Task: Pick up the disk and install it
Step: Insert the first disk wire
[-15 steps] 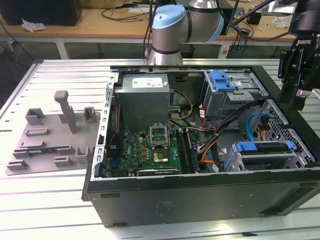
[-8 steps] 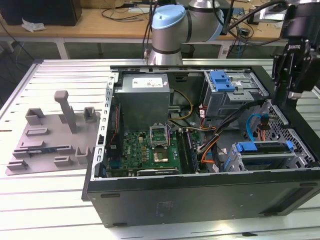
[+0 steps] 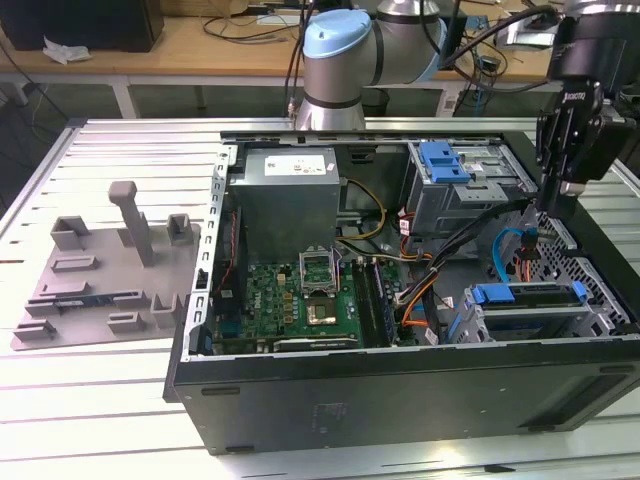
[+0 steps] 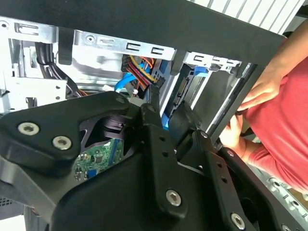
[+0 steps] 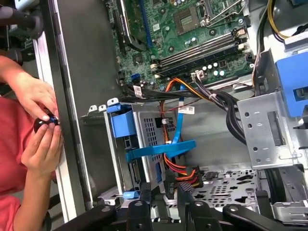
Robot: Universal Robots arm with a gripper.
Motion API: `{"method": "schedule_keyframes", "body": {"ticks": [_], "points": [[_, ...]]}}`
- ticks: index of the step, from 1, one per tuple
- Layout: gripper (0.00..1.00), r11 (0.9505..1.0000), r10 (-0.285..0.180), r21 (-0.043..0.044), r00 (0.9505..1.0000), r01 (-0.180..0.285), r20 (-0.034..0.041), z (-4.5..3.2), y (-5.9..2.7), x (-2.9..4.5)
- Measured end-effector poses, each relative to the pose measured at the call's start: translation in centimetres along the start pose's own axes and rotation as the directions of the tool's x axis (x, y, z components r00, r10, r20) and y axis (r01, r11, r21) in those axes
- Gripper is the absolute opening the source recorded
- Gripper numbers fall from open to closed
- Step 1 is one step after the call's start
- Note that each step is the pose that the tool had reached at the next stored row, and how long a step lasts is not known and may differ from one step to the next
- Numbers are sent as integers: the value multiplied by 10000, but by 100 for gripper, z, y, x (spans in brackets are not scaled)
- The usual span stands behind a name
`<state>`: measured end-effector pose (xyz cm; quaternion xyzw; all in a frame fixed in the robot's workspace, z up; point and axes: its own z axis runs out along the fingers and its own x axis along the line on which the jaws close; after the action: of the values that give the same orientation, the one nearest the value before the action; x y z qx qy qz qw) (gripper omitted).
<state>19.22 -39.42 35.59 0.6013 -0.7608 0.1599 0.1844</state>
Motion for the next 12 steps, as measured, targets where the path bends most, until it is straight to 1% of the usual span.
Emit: {"method": "schedule_keyframes", "body": {"ticks": [6,7,12], "points": [[35,10000,1,7,10000,-1,-29,55,3,-42],[35,10000,2,7,10000,-2,-33,75,4,-53],[35,10000,2,8,10000,-2,-36,128,4,-80]]}}
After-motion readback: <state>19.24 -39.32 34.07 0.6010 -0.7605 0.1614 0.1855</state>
